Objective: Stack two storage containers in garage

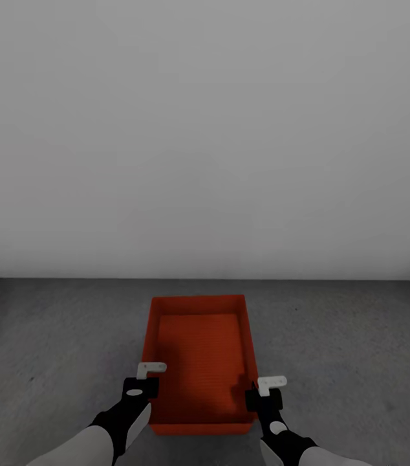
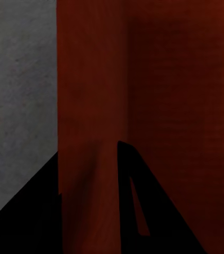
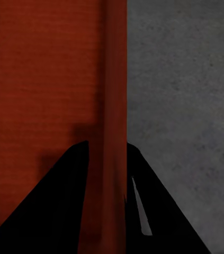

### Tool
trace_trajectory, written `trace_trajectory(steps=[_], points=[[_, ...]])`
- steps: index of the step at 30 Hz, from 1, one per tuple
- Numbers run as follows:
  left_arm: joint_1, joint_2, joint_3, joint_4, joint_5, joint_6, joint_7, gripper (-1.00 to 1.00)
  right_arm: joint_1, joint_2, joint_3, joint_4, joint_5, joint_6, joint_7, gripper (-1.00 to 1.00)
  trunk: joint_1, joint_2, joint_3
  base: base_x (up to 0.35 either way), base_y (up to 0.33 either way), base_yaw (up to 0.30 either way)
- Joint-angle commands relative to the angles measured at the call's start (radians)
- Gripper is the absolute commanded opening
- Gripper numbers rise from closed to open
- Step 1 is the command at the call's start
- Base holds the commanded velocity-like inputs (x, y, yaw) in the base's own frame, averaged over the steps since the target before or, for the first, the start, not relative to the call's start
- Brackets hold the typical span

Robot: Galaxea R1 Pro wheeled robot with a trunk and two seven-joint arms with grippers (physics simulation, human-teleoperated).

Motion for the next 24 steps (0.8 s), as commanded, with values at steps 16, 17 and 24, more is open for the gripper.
trace_trajectory(steps=[16, 17, 24], points=[[-0.001, -0.005, 0.030, -0.007, 0.026, -0.001, -0.003, -1.00, 0.000, 0.008, -0.008, 0.004, -0.026, -0.005, 0.007, -1.00, 0.000, 0.000, -0.008, 0.000, 0.000, 0.000], [-0.001, -0.005, 0.030, -0.007, 0.026, -0.001, -0.003, -1.00, 0.000, 0.008, -0.008, 0.004, -0.026, -0.005, 0.007, -1.00, 0.000, 0.000, -0.008, 0.000, 0.000, 0.000], [-0.001, -0.005, 0.030, -0.007, 0.026, -0.001, -0.003, -1.00, 0.000, 0.007, -0.008, 0.004, -0.026, -0.005, 0.007, -1.00, 0.000, 0.000, -0.008, 0.000, 0.000, 0.000]])
